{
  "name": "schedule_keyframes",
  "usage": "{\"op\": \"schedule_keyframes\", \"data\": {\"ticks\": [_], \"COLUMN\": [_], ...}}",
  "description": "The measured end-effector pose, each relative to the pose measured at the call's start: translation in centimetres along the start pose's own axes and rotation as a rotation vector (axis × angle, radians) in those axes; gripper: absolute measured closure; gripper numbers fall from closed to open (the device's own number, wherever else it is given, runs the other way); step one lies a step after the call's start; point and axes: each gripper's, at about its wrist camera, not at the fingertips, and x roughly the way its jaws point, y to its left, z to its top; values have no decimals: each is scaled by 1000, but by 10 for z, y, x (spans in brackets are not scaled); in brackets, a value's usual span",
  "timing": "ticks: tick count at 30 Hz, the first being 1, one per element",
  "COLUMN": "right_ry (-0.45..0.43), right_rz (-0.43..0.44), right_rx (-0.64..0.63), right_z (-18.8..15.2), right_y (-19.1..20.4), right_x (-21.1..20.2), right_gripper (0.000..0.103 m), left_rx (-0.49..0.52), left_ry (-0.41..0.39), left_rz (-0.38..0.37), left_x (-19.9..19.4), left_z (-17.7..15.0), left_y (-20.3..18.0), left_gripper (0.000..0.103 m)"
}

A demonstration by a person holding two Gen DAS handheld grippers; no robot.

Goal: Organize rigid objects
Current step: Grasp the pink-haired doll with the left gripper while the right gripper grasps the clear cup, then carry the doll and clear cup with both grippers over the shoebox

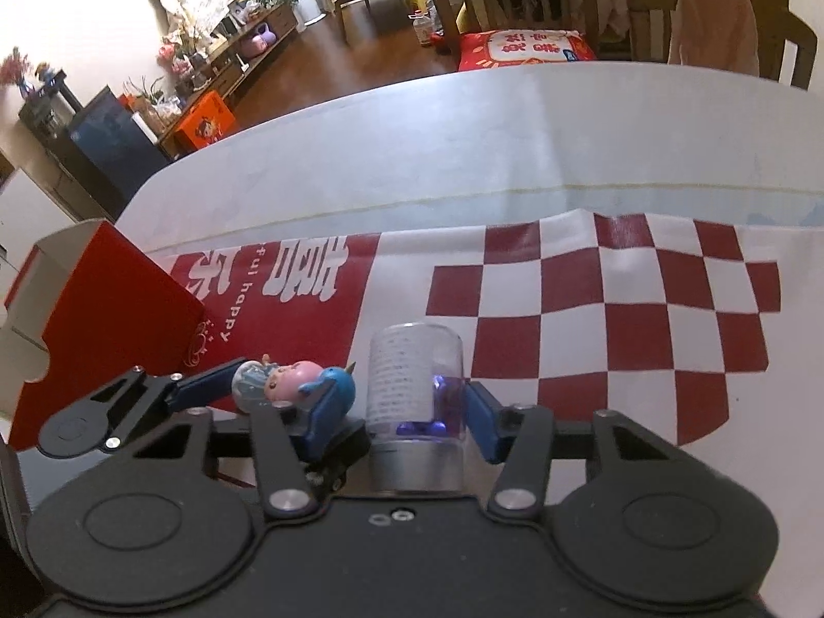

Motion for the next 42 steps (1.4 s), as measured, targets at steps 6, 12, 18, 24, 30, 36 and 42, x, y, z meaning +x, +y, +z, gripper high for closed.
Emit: {"op": "schedule_keyframes", "data": {"ticks": [6,12,18,24,30,36,42], "right_ry": [-3,-32,-72,-99,-124,-140,-143], "right_rz": [-13,-16,-20,-21,-24,-40,-31], "right_rx": [13,21,32,13,0,-16,-31], "right_z": [-1,-4,-3,-5,-5,-7,-14], "right_y": [-1,1,5,14,25,42,64], "right_x": [1,-9,-35,-68,-104,-130,-143], "right_gripper": [62,63,63,63,63,63,63], "left_rx": [-3,-14,-48,-74,-103,-112,-121], "left_ry": [2,-5,-20,-39,-60,-69,-75], "left_rz": [11,3,-7,-17,-38,-49,-57], "left_x": [2,-2,-16,-41,-73,-106,-137], "left_z": [2,1,4,9,15,21,23], "left_y": [2,3,6,7,8,11,24], "left_gripper": [28,28,28,28,28,28,28]}}
